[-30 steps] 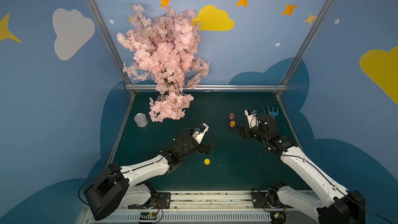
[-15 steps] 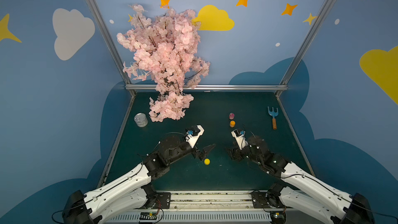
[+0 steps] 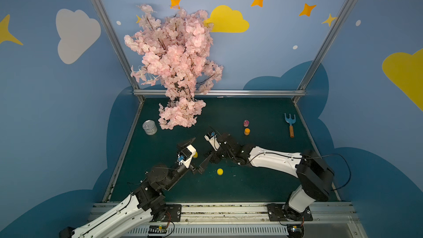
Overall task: Close the paint jar lid
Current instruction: Pick up the paint jar from the center of the board.
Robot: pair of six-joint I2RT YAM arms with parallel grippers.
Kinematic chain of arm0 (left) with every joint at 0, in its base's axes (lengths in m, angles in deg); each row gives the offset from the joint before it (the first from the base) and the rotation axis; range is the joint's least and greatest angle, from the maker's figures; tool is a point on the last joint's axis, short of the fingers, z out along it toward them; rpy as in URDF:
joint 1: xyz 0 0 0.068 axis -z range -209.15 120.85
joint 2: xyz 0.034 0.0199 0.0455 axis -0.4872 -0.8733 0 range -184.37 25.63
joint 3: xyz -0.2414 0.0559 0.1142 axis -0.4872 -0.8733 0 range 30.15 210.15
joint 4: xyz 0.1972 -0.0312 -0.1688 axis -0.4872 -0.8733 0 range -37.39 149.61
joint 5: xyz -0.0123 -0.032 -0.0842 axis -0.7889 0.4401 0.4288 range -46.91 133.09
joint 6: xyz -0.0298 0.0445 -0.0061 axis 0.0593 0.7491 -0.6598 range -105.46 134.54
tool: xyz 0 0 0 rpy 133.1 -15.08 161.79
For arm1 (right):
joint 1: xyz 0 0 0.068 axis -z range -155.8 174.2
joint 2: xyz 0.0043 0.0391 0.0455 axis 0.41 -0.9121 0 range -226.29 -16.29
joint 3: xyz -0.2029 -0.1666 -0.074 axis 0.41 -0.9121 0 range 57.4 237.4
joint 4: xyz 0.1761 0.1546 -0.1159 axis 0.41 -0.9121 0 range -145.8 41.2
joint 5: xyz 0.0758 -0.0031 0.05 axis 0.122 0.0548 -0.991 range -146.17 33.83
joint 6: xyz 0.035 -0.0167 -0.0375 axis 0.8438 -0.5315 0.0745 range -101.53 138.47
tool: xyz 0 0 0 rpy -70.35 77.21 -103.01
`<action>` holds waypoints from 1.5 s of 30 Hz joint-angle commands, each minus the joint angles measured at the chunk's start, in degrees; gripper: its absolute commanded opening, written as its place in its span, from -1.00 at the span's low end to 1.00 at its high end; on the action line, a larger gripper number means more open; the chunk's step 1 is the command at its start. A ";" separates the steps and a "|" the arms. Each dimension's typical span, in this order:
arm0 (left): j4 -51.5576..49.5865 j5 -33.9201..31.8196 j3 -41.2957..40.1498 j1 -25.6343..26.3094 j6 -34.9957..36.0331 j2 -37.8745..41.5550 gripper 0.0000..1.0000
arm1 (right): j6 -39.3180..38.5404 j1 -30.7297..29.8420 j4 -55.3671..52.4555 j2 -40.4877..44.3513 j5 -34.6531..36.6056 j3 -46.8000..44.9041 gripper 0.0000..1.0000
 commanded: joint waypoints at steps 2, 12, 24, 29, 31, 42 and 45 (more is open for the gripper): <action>2.16 -6.47 -0.93 1.61 3.27 4.06 1.00 | -1.31 -1.94 -0.49 -7.23 -2.07 6.73 0.37; 5.80 -16.77 -4.05 7.38 9.71 13.85 1.00 | -0.08 -3.83 0.42 -16.82 0.46 12.69 0.39; 5.85 -16.83 -3.99 7.85 10.28 13.93 1.00 | 0.36 -3.99 -4.09 -21.30 5.57 18.27 0.19; 5.55 -16.83 -3.93 7.82 10.21 13.74 1.00 | 0.20 -4.01 -5.94 -22.78 5.48 20.27 0.07; 5.36 -16.91 -3.81 7.84 10.10 13.53 1.00 | 0.23 -4.07 -7.31 -23.43 5.66 21.38 0.06; 4.91 -16.83 -3.61 7.84 9.93 13.17 1.00 | 0.31 -4.17 -7.67 -23.43 6.89 21.43 -0.26; 4.93 -16.83 -3.56 7.90 9.91 13.09 1.00 | 0.40 -4.14 -7.49 -23.52 6.79 21.44 -0.32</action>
